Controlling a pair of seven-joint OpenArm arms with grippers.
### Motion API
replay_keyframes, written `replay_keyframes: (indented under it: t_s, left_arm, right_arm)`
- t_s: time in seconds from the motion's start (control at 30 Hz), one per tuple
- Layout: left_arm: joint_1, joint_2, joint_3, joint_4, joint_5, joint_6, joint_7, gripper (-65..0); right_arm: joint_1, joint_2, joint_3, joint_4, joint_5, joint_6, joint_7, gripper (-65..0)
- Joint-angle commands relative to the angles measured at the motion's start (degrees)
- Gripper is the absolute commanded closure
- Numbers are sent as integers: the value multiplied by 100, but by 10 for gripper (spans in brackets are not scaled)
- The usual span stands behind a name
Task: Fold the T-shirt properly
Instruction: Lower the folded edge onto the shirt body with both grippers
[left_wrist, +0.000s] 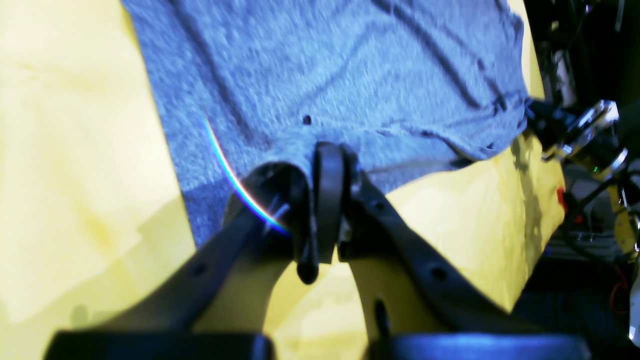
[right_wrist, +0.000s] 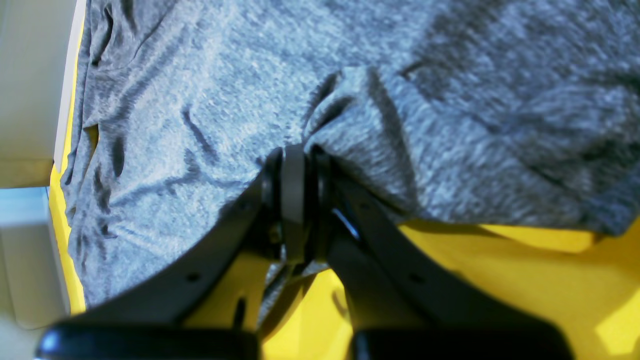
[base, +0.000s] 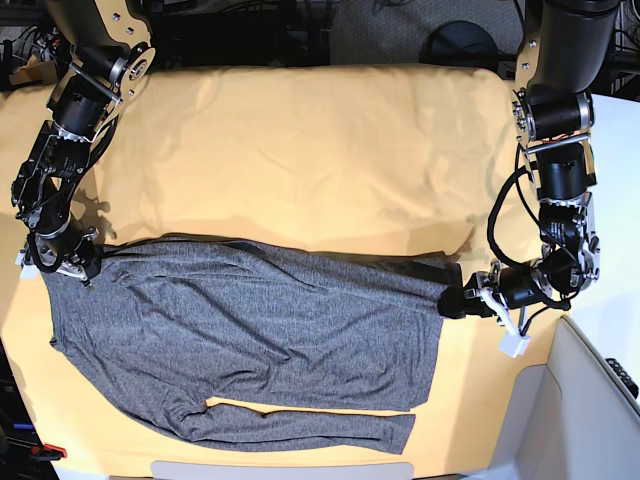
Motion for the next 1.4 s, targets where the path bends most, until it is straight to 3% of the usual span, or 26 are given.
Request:
replay_keyframes:
  t_s: [0.0,0.2,0.47,0.8,0.97,1.1,1.27,1.37]
  left_arm:
    - [-190,-82,-42,82,-127,-34,-158,-3]
    - [-173,-82,-147,153,-144,-30,-264,-3]
    - [-164,-82,-1105,258,-144,-34,-281,-3]
    - [-85,-82,-763,258,-135,-21,-202,-3]
    - [-23,-258,-771,680,-144,-21,501,-3]
    - [170,-267,-789,1252,-144,-21,1464,-3]
    - [144,-258,-842,1454,-109,-12,1442,-3]
    - [47,-241,-490,900,-109,93,897,-3]
  right_arm:
    - [166,96,7,107,118,48,113,0]
    - [254,96,7,107,126,48,78,0]
    - [236,149,7,107,619,57,104,0]
    - [280,140,7,72,601,48,113,0]
    - [245,219,7,72,601,48,78,0]
    - [236,255,7,72,601,48,87,0]
    - [245,255,7,63,601,48,104,0]
    - [254,237,-2,63,592,48,104,0]
